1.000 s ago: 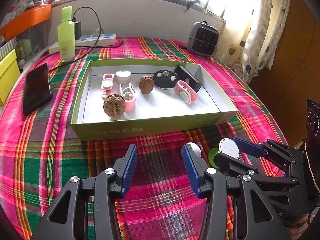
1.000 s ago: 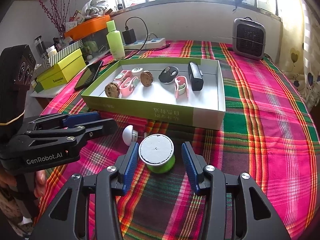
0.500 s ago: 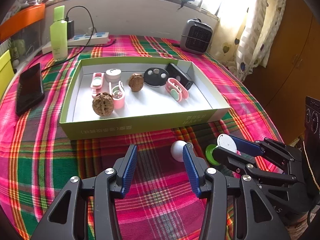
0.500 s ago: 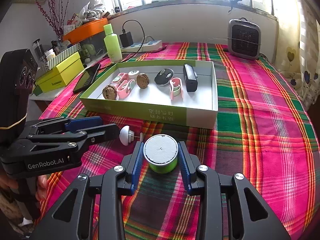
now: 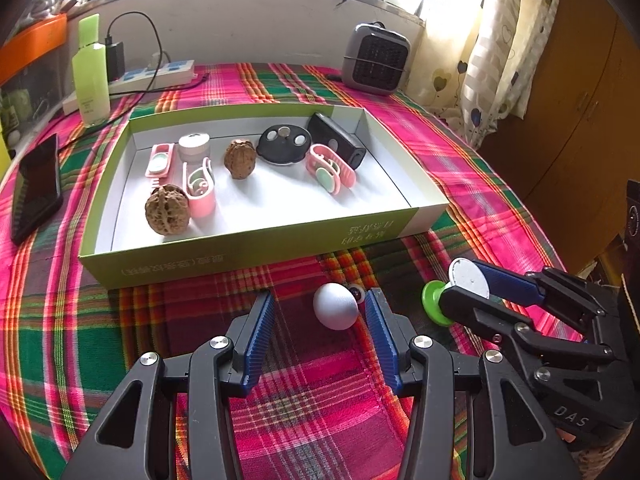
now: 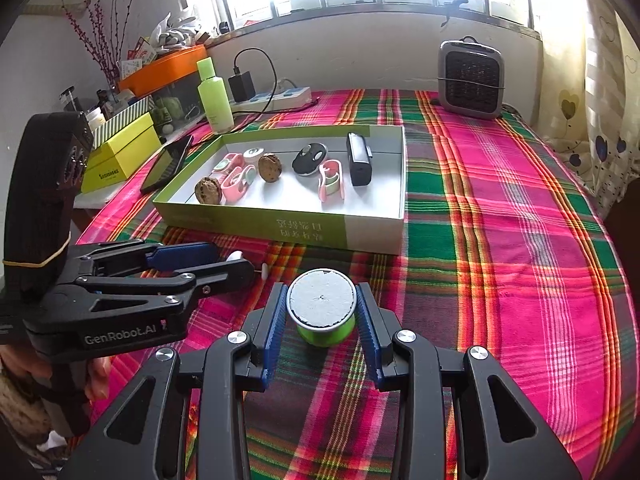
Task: Organize objects
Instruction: 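Close left tool on the white ball while right tool grasps the green spool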
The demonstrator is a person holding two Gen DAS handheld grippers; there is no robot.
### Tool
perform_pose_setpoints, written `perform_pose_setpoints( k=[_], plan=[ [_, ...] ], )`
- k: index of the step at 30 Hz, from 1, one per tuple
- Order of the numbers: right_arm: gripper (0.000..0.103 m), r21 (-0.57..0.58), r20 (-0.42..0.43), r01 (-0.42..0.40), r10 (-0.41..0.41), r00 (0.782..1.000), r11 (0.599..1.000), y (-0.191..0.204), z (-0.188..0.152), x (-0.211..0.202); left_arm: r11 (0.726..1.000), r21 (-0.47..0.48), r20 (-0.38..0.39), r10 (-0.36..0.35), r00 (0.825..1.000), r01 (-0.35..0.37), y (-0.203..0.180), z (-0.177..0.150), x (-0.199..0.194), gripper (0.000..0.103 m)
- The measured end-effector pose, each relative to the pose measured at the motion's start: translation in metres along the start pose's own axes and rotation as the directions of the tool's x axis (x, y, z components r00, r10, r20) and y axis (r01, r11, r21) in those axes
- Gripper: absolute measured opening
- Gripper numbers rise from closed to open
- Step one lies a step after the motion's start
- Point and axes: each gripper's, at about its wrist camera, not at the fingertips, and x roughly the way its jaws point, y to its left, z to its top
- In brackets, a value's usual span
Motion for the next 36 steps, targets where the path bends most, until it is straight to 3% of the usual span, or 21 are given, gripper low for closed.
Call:
perform_pose_setpoints(
  k=[18, 22, 36],
  plan=[
    [0.036, 0.024, 0.008, -0.017, 0.017, 1.0, 1.0, -0.006, -0.003, -0.005, 0.998, 0.022, 0.001, 0.052, 0.999, -0.052, -0.01, 0.001, 0.006, 0.045],
    [0.036, 0.025, 0.01, -0.019, 0.018, 1.0, 1.0, -0.007, -0.002, -0.005, 0.998, 0.027, -0.001, 0.052, 0.999, -0.052, -0.011, 0.0, 0.006, 0.034],
    [0.036, 0.025, 0.009, -0.024, 0.024, 1.0, 0.999, -0.006, -0.003, -0.005, 0.998, 0.024, -0.001, 0.058, 0.998, -0.058, -0.013, 0.0, 0.007, 0.025]
  ],
)
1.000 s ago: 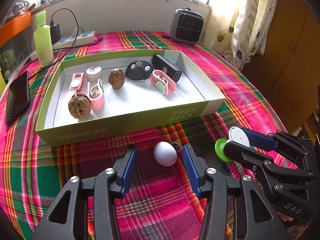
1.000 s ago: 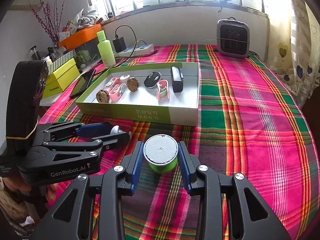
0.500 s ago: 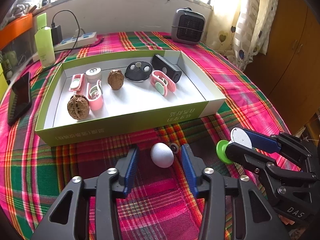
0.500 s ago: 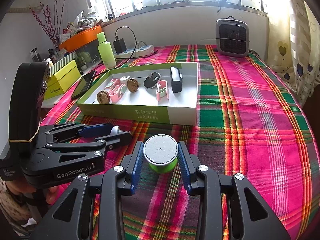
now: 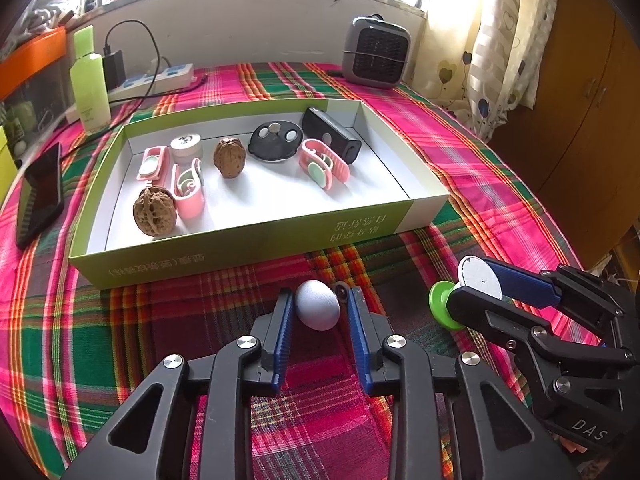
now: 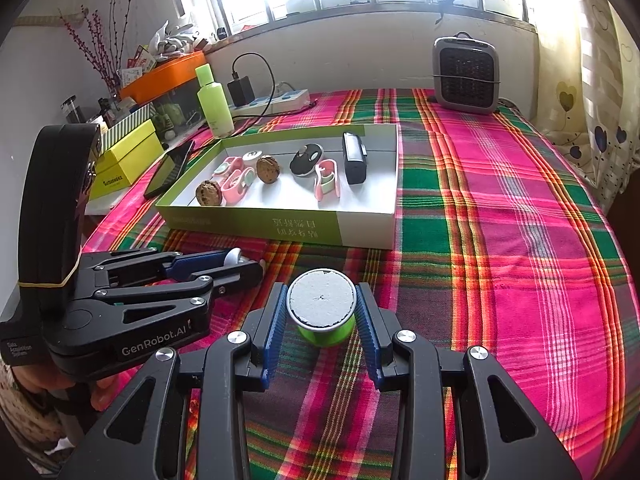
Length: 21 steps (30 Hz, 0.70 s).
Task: Organize objects
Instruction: 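Close left tool on the white ball while right tool grasps the green spool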
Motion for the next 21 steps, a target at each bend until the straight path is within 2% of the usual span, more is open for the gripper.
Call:
perform_pose_setpoints(
  k=[5, 21],
  plan=[
    [0.036, 0.0, -0.001, 0.0, 0.0, 1.0, 1.0, 0.0, 0.0, 0.0, 1.0, -0.005, 0.003, 0.003, 1.0, -0.003, 0.001, 0.0, -0.001, 0.021],
    [0.036, -0.003, -0.001, -0.005, 0.005, 1.0, 1.0, 0.005, 0.0, 0.0, 1.0, -0.007, 0.028, 0.015, 1.0, -0.015, 0.002, -0.001, -0.011, 0.02]
  ],
)
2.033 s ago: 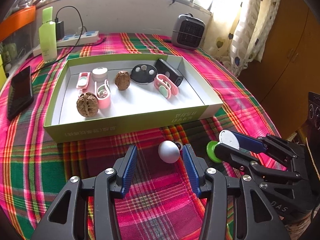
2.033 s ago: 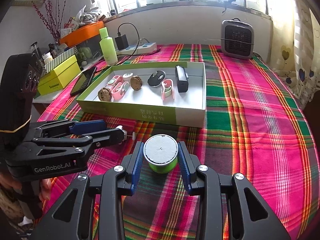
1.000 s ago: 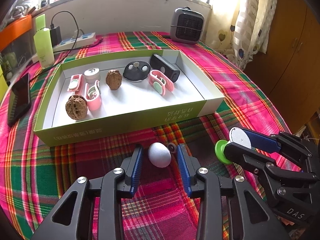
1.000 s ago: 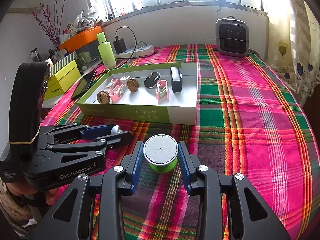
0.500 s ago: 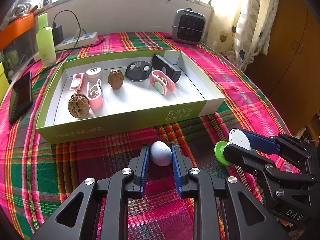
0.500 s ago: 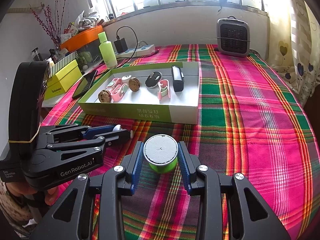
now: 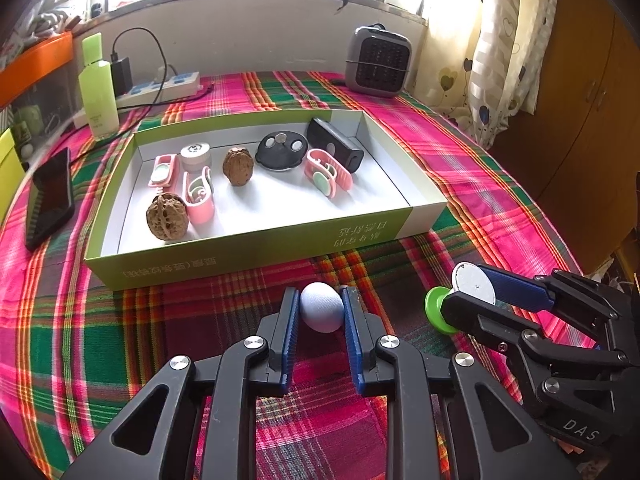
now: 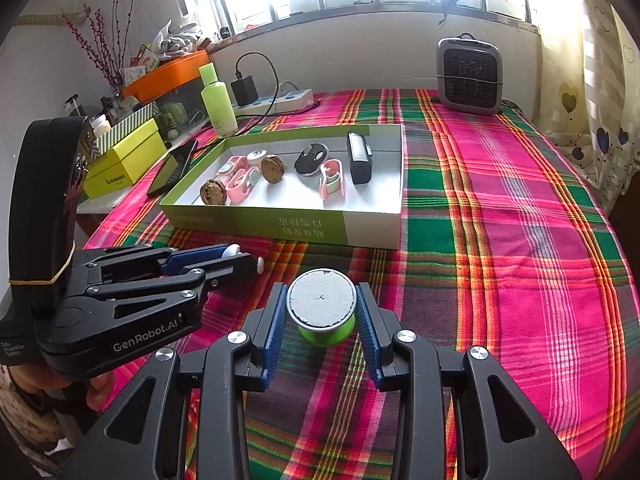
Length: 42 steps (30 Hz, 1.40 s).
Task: Organize objects
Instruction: 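Close left tool on the white ball while right tool grasps the green spool, then carry the white ball with left tool into the box while right tool carries the spool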
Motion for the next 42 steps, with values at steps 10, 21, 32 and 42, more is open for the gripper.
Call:
perform_pose_setpoints(
  k=[10, 21, 32, 42],
  plan=[
    [0.036, -0.005, 0.001, -0.009, 0.009, 1.0, 1.0, 0.003, 0.003, 0.001, 1.0, -0.005, 0.018, 0.008, 1.0, -0.008, 0.003, -0.002, -0.009, 0.02],
    [0.036, -0.034, 0.012, -0.022, 0.023, 1.0, 0.999, 0.012, 0.013, 0.001, 1.0, -0.022, 0.051, 0.016, 0.999, -0.015, 0.012, 0.005, -0.02, 0.02],
    [0.036, -0.062, 0.035, -0.028, 0.03, 0.999, 0.998, 0.02, 0.03, 0.004, 0.999, -0.035, 0.078, 0.026, 0.997, -0.023, 0.022, 0.014, -0.029, 0.02],
    [0.036, -0.066, 0.039, -0.037, 0.04, 0.998, 0.997, 0.022, 0.044, 0.012, 0.999, -0.045, 0.089, 0.033, 0.996, -0.029, 0.031, 0.025, -0.028, 0.02]
  ],
)
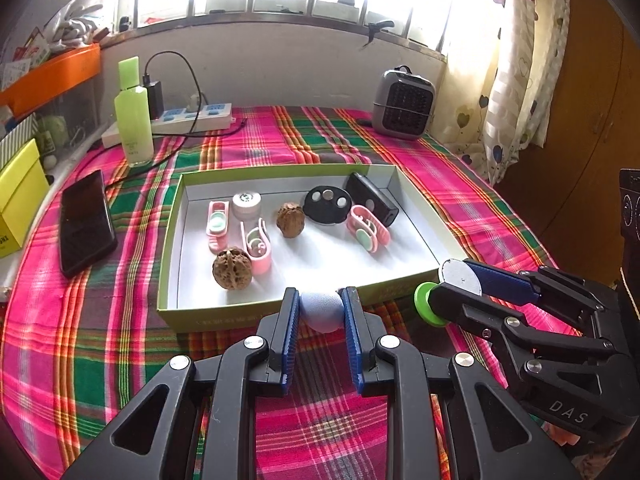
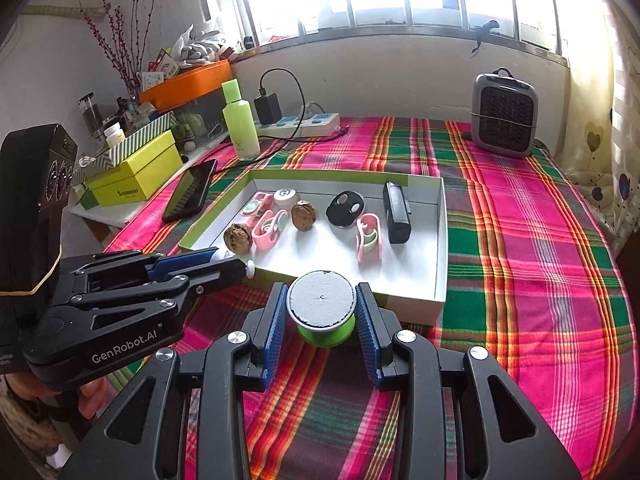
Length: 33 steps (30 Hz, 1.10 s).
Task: Organize objects
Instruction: 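Carry the white ball with left tool into the box while right tool carries the spool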
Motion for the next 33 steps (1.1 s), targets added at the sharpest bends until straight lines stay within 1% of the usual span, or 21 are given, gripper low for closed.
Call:
perform_pose_setpoints(
  k=[8, 11, 17, 22, 33],
  plan=[
    [0.036, 0.003, 0.014, -0.008, 0.008, 1.0, 1.0, -0.002, 0.013, 0.003, 1.0, -0.021, 0.014, 0.004, 1.0, -0.004, 0.008, 0.013, 0.003, 0.02],
    [0.036, 0.012, 0.021, -0.012, 0.012, 1.0, 1.0, -0.004, 0.019, 0.005, 0.999, -0.034, 0.009, -0.001, 1.0, 0.001, 0.013, 0.018, 0.008, 0.02],
    [0.036, 0.032, 0.029, 0.024, -0.025, 0.999, 0.999, -0.017, 0.028, 0.011, 0.999, -0.041, 0.002, 0.005, 1.0, -0.005, 0.016, 0.024, 0.017, 0.02],
    [0.036, 0.055, 0.014, 0.058, -0.059, 0.998, 0.997, -0.032, 0.032, 0.022, 0.999, -0.041, -0.014, 0.005, 1.0, -0.006, 0.016, 0.026, 0.028, 0.02],
    [0.036, 0.066, -0.013, 0.093, -0.092, 0.996, 0.993, -0.047, 0.038, 0.04, 0.999, -0.041, -0.034, 0.01, 0.999, -0.011, 0.016, 0.032, 0.044, 0.02]
  ],
)
